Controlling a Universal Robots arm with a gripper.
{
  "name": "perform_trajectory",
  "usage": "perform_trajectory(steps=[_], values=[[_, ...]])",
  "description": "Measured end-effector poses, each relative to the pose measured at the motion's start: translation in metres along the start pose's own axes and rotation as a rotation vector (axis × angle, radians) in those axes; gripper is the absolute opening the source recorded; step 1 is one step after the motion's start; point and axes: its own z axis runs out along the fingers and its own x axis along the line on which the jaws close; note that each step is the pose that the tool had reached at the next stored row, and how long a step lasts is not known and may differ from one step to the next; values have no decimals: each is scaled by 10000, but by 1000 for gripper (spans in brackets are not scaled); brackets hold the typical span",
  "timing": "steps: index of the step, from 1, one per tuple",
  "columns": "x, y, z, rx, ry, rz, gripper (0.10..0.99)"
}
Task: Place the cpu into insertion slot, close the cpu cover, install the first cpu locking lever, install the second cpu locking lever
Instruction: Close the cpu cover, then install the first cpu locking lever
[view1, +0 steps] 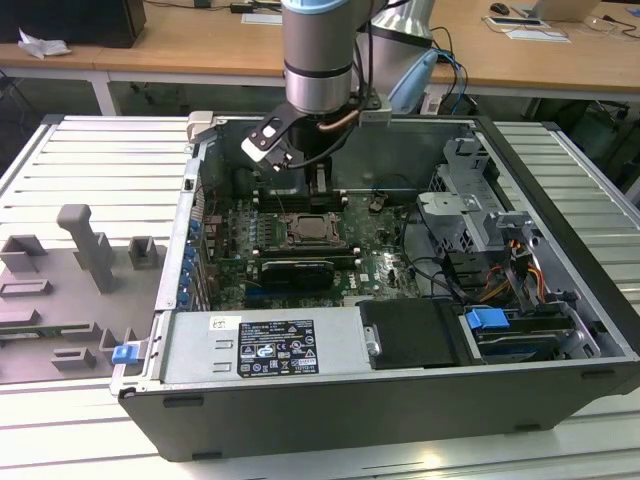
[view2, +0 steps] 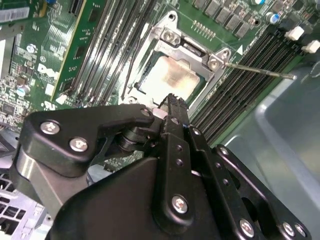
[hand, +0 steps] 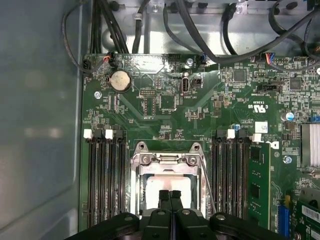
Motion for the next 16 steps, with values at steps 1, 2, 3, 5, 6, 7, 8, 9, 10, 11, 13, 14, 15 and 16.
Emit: perform_trajectory(steps=[1, 2, 3, 5, 6, 7, 8, 9, 10, 11, 13, 14, 15, 16], values=[[0, 1, -12, 3, 0, 0, 106], [1, 2, -27, 3, 0, -1, 106], [1, 2, -43, 2, 2, -1, 106], [1, 2, -52, 2, 2, -1, 106], [1, 3, -56, 2, 3, -1, 106], [1, 3, -59, 2, 2, -1, 106], [1, 3, -63, 3, 2, -1, 106], [1, 3, -67, 2, 2, -1, 106], [1, 3, -71, 3, 1, -1, 106], [1, 3, -77, 3, 1, -1, 106], [2, 4, -97, 2, 2, -1, 106], [2, 6, -136, 5, 2, 0, 106], [3, 9, -184, 15, 1, 1, 106], [3, 11, -210, 20, 2, 0, 106]])
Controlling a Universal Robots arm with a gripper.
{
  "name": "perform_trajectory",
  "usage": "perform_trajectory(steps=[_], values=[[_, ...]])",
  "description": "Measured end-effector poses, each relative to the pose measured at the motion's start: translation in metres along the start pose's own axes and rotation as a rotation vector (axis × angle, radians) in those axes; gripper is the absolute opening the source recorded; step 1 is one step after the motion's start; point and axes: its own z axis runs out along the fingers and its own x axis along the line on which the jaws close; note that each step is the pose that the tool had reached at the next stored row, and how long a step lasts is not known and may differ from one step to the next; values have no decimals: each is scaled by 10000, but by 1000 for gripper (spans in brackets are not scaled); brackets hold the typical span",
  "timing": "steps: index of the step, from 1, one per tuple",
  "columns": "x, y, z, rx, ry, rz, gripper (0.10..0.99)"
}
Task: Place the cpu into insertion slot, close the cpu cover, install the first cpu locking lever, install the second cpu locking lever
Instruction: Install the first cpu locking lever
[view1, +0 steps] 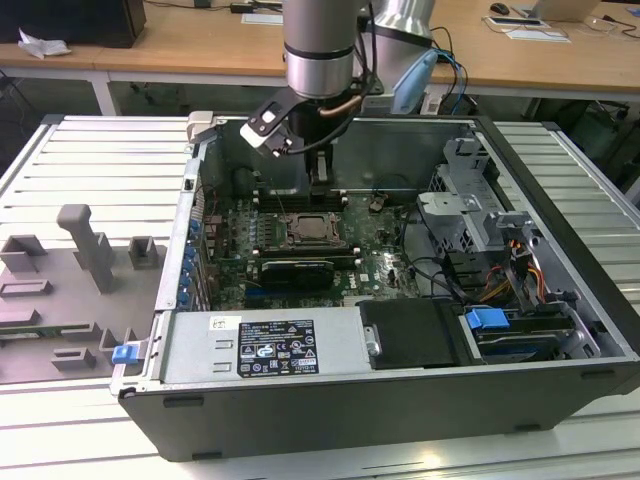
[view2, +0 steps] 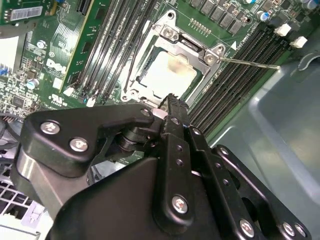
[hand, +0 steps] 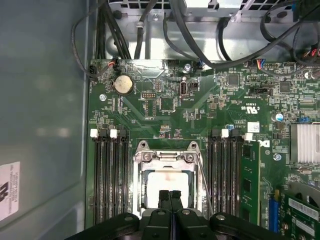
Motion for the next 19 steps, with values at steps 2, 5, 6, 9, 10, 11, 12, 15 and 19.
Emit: perform_trajectory(steps=[2, 5, 6, 9, 10, 11, 12, 15, 19], values=[[1, 4, -62, 14, 0, 0, 106], [3, 10, -172, 66, 0, 0, 106], [3, 14, -223, 96, -1, 0, 106], [4, 15, -246, 134, 8, -179, 106], [4, 15, -246, 146, 17, -365, 106], [4, 15, -246, 160, 27, -587, 106], [4, 15, -245, 168, 36, -771, 106], [3, 14, -240, 188, 66, -1428, 106], [3, 14, -230, 204, 102, -2146, 106]])
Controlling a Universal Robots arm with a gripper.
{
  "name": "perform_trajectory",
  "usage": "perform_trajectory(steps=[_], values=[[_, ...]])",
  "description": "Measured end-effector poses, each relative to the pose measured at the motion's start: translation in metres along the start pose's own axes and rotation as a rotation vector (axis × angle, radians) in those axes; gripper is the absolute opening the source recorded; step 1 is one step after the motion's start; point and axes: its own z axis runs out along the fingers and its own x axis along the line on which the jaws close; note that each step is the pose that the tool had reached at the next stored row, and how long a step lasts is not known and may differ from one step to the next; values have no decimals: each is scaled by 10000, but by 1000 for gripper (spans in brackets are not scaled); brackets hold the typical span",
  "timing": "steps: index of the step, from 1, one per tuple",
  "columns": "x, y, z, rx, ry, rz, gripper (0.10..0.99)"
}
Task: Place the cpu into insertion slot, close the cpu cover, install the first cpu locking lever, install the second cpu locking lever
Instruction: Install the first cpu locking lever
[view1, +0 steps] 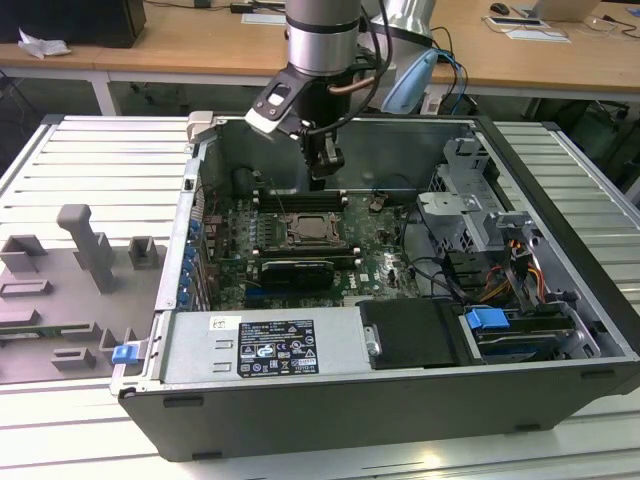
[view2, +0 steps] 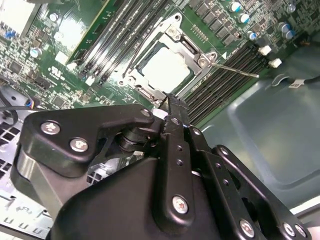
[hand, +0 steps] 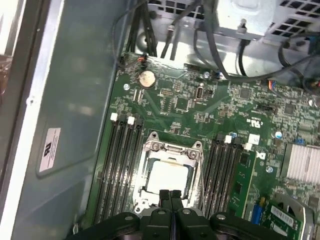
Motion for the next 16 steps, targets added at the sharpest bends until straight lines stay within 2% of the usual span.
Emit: perform_trajectory(steps=[5, 7, 9, 16], values=[[0, 0, 0, 5, 17, -387, 106], [0, 0, 0, 17, 48, -1169, 106], [0, 0, 0, 23, 68, -1624, 106], [0, 0, 0, 35, 104, -2513, 106]])
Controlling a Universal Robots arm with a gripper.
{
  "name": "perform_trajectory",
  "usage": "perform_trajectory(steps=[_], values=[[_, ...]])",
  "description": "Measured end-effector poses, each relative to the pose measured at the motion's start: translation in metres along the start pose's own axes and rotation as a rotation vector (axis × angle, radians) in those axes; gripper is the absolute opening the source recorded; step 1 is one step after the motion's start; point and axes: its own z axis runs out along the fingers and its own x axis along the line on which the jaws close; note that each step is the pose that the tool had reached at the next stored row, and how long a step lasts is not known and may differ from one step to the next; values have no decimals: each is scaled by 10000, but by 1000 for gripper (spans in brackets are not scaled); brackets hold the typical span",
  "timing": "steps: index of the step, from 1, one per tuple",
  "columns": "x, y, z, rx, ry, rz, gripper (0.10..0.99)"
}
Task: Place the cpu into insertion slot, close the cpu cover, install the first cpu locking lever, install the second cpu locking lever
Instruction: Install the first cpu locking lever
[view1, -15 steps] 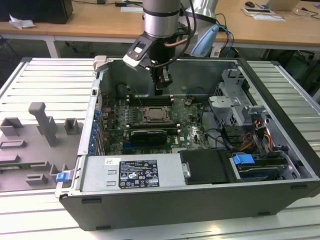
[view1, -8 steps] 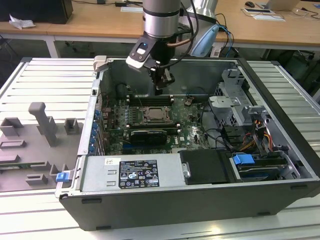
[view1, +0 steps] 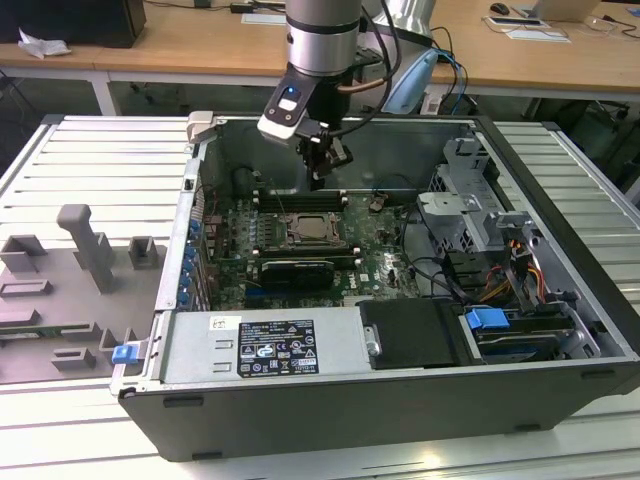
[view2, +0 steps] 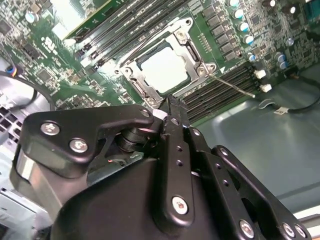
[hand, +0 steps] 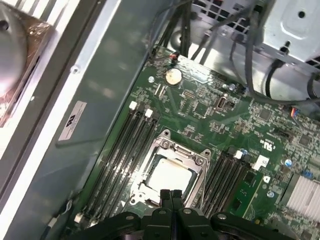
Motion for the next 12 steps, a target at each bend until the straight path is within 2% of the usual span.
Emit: perform_trajectory(steps=[9, 12], values=[[0, 0, 0, 21, 60, -1454, 106], [0, 0, 1, 25, 73, -1770, 106]])
